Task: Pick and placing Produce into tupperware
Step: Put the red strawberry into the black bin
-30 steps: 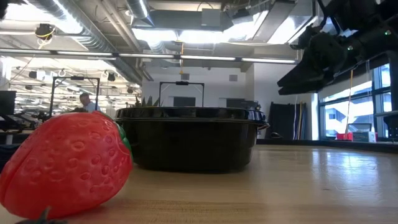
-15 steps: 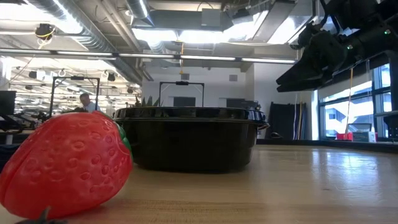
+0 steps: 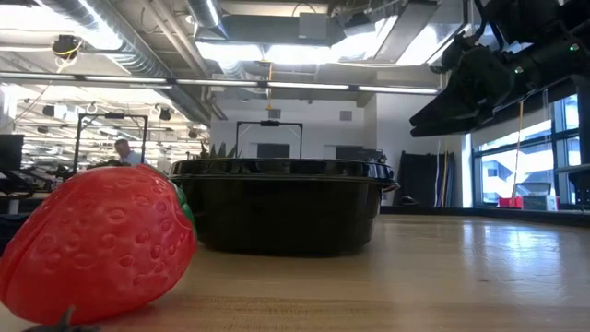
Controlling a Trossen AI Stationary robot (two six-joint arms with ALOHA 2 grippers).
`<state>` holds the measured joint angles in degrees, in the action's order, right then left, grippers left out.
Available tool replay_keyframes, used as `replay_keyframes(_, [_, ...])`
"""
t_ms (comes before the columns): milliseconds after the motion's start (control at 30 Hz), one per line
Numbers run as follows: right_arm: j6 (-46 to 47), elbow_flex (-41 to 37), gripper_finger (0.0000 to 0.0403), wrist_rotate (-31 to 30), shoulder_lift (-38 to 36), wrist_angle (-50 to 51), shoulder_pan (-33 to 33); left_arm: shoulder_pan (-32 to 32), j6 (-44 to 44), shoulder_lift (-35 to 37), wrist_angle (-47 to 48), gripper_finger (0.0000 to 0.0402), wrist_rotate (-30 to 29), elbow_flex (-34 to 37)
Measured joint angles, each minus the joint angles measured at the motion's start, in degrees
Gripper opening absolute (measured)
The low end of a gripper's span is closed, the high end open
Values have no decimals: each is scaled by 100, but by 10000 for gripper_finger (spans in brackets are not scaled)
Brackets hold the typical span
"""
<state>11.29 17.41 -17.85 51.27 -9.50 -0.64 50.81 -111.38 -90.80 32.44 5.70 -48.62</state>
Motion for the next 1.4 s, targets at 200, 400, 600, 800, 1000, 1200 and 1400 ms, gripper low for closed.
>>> replay_keyframes(200, [7, 0, 298, 0, 0, 14, 0, 69, 46, 0, -6, 318, 139, 0])
replay_keyframes(400, [8, 0, 298, 0, 0, 22, -1, 111, -89, -79, 1, 318, 117, 0])
replay_keyframes(600, [3, 0, 298, 0, 0, 35, 0, 107, -100, -350, -12, 318, 275, -2])
replay_keyframes(800, [2, 0, 298, 0, 0, 35, 2, 59, -106, -358, -12, 318, 271, -4])
replay_keyframes(1000, [0, 0, 298, 0, 0, 70, 2, 48, -106, -361, -12, 318, 260, -4])
replay_keyframes(1200, [-2, 0, 298, 0, 0, 83, 2, 48, -86, -363, -14, 318, 249, -4])
replay_keyframes(1400, [-2, 0, 298, -2, 0, 83, 4, 47, -101, -363, -35, 318, 238, -4])
